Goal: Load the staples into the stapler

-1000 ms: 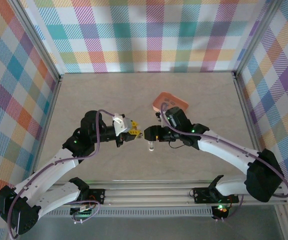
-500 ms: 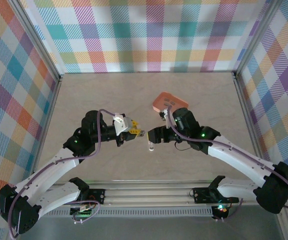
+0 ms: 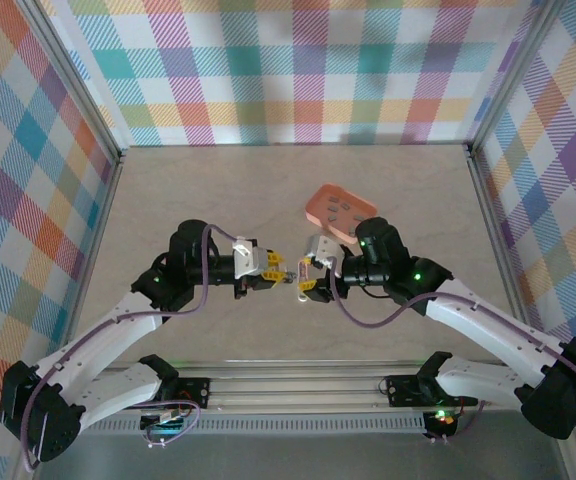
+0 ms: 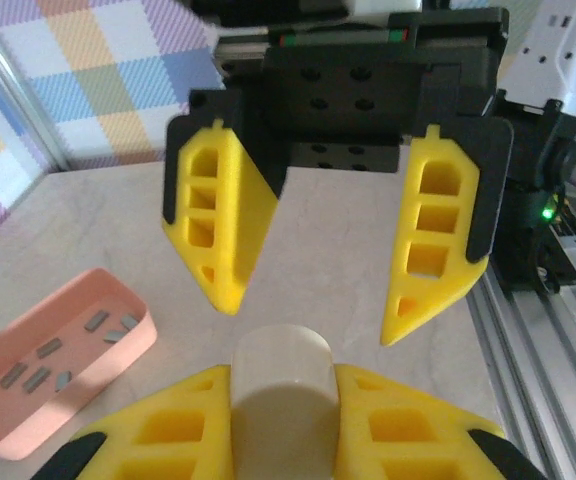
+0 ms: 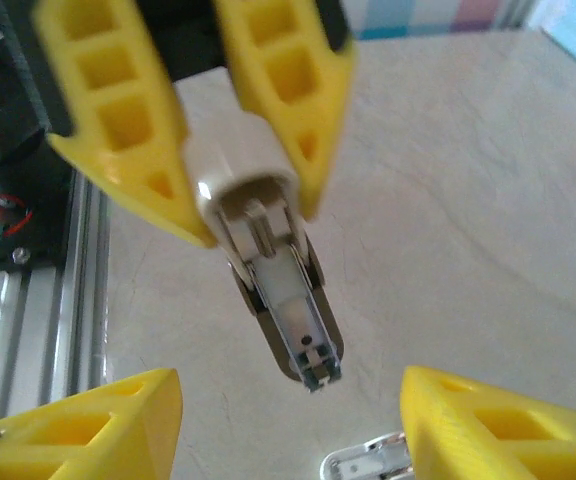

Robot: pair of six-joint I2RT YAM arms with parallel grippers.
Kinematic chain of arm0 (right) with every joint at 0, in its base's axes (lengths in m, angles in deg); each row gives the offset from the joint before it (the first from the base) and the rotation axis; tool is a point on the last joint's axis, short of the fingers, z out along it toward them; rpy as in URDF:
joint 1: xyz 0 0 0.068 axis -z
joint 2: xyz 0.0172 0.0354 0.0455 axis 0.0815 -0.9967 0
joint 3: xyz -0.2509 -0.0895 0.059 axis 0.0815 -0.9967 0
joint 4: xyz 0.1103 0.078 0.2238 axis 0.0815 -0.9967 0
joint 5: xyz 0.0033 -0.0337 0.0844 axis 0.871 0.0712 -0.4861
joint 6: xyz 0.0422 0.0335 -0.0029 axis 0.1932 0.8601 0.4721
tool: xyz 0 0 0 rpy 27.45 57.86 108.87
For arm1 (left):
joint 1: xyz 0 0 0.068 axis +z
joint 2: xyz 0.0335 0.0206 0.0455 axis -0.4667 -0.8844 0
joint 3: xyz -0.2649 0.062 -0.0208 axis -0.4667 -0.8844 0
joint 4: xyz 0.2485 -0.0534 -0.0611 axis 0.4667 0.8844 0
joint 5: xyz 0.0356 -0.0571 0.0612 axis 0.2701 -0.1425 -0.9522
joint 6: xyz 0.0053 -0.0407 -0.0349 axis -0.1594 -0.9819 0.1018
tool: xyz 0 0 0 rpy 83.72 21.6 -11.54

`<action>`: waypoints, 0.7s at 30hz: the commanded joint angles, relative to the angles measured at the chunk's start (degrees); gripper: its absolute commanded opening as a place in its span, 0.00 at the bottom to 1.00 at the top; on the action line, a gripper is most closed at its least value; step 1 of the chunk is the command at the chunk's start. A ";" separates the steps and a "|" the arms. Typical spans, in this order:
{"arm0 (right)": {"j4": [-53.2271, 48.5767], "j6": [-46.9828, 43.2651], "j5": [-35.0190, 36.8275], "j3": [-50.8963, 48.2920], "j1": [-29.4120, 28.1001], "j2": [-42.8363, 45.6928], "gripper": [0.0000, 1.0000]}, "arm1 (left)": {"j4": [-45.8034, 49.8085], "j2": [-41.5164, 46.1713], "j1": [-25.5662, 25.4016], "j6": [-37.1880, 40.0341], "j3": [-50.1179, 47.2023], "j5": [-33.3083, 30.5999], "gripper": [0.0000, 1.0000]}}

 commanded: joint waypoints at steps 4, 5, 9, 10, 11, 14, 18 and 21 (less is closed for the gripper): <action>6.46 -12.56 -5.95 -0.09 -0.58 -3.30 0.59 | 2.01 -0.49 -0.54 4.91 3.05 5.02 0.00; 7.14 -12.47 -6.36 -0.12 -0.64 -3.81 0.59 | 2.14 -0.54 -0.54 4.90 3.24 5.29 0.00; 8.95 -11.76 -7.75 -0.16 -0.72 -5.68 0.59 | 2.07 -0.72 -0.58 4.99 3.22 6.20 0.00; 9.60 -11.39 -8.08 -0.27 -0.78 -6.02 0.59 | 2.19 -0.75 -0.57 5.00 3.23 6.33 0.00; 10.30 -11.25 -8.82 -0.38 -0.83 -6.37 0.59 | 2.15 -0.85 -0.55 5.00 3.29 6.48 0.00; 11.82 -10.81 -10.65 -0.91 -0.78 -6.81 0.59 | 2.09 -0.91 -0.63 4.99 3.28 6.82 0.00; 12.79 -9.92 -12.65 -1.17 -0.73 -7.57 0.59 | 1.98 -1.07 -0.61 4.93 3.53 6.84 0.00; 13.72 -8.56 -14.29 -1.50 -0.77 -8.23 0.57 | 1.86 -1.31 -0.63 4.73 3.67 6.99 0.00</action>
